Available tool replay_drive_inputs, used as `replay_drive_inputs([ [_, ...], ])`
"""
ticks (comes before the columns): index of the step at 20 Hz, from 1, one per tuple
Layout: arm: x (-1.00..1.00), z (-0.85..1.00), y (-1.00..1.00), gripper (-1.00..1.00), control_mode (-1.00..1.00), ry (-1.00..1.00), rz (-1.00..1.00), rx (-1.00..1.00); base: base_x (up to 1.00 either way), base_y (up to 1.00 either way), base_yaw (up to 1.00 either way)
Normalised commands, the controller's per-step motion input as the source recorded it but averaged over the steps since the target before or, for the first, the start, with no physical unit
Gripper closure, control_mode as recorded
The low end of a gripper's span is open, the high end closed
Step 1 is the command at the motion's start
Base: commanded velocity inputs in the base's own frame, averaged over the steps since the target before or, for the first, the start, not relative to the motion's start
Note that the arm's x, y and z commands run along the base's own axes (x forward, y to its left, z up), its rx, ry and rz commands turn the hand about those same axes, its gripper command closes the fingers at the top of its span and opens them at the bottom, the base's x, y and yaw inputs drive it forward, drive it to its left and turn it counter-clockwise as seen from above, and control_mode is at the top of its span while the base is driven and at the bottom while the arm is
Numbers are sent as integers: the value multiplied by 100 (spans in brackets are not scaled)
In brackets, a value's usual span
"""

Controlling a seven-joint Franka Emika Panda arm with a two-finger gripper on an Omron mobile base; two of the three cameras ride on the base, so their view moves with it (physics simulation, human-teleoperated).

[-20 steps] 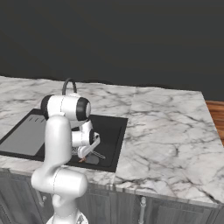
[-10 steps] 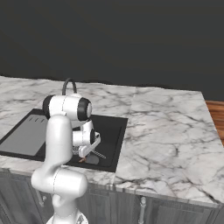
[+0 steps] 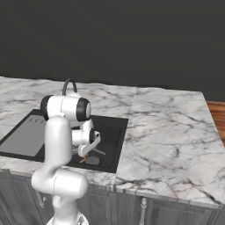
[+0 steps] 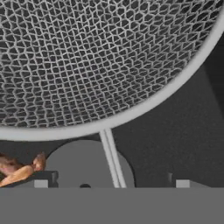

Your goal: Pick the strainer and strainer and place them in the sink. Then turn on the water.

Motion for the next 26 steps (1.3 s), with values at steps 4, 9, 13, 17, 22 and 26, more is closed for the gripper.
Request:
replay_drive_inputs([
  [4, -6, 48, -9, -100, -100, 0, 0, 5, 0, 0, 0],
  [9, -5, 55, -3, -100, -100, 0, 0, 6, 0, 0, 0],
  [13, -3, 37, -6, -100, -100, 0, 0, 7, 0, 0, 0],
  [17, -1, 28, -9, -100, -100, 0, 0, 9, 0, 0, 0],
  [22, 0, 34, -19, -100, -100, 0, 0, 11, 0, 0, 0],
  [26, -7, 51, -35, -100, -100, -2, 0, 12, 0, 0, 0],
])
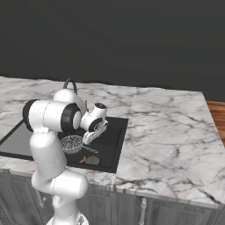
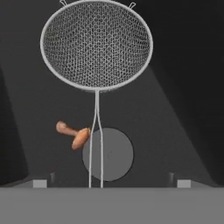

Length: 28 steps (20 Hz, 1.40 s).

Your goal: Pick the strainer and strainer and place them in the sink. Then turn on the water.

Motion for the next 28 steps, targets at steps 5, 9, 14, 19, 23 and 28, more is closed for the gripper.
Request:
replay_drive_inputs([
  [5, -16, 71, -26, -100, -100, -1, 0, 10, 0, 0, 0],
  [9, -22, 90, -8, -100, -100, -1, -4, 6, 0, 0, 0],
  [14, -22, 100, 0, -100, -100, 0, -9, 1, 0, 0, 0],
  [19, -31, 96, 0, -100, -100, 0, -14, 1, 0, 0, 0],
  [23, -44, 82, 0, -100, -100, 0, -21, 3, 0, 0, 0],
  [28, -57, 57, 4, -100, -100, 0, -27, 5, 0, 0, 0],
])
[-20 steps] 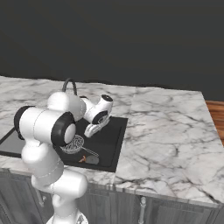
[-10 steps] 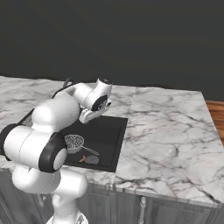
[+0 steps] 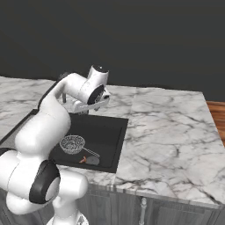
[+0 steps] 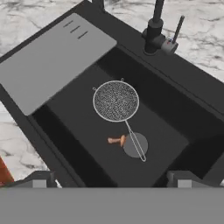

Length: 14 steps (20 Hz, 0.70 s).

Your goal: Pick the strainer and strainer and place them in the sink. Then turn on the water.

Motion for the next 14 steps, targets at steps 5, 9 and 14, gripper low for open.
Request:
replay_drive_inputs([
  [5, -68, 36, 9, -100, -100, 0, -32, 6, 0, 0, 0],
  [9, -64, 21, 12, -100, -100, 5, -33, 4, 0, 0, 0],
  [14, -40, 2, 34, -100, -100, 16, -33, 0, 0, 0, 0],
])
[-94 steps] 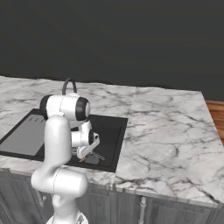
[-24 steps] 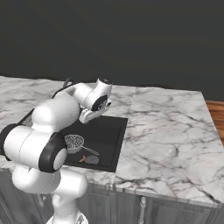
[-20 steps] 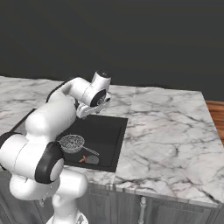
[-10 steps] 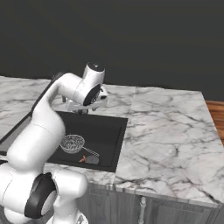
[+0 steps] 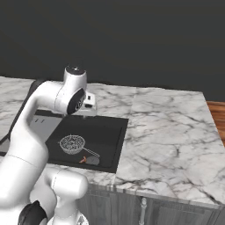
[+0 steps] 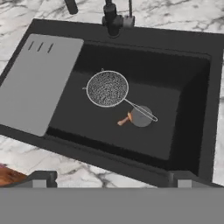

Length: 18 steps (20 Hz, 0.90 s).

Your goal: Pick the strainer and strainer and place them in the sink. Then turn on the water.

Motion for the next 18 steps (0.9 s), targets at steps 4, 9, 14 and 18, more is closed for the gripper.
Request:
replay_drive_inputs([
  [4, -24, 0, 38, -100, -100, 21, -32, 0, 0, 0, 0],
  [9, -7, -2, 38, -100, -100, 19, -28, 0, 0, 0, 0],
  [14, 0, -2, 22, -100, -100, 11, -20, 0, 0, 0, 0],
  [18, 0, 0, 7, -100, -100, 3, -9, 0, 0, 0, 0],
])
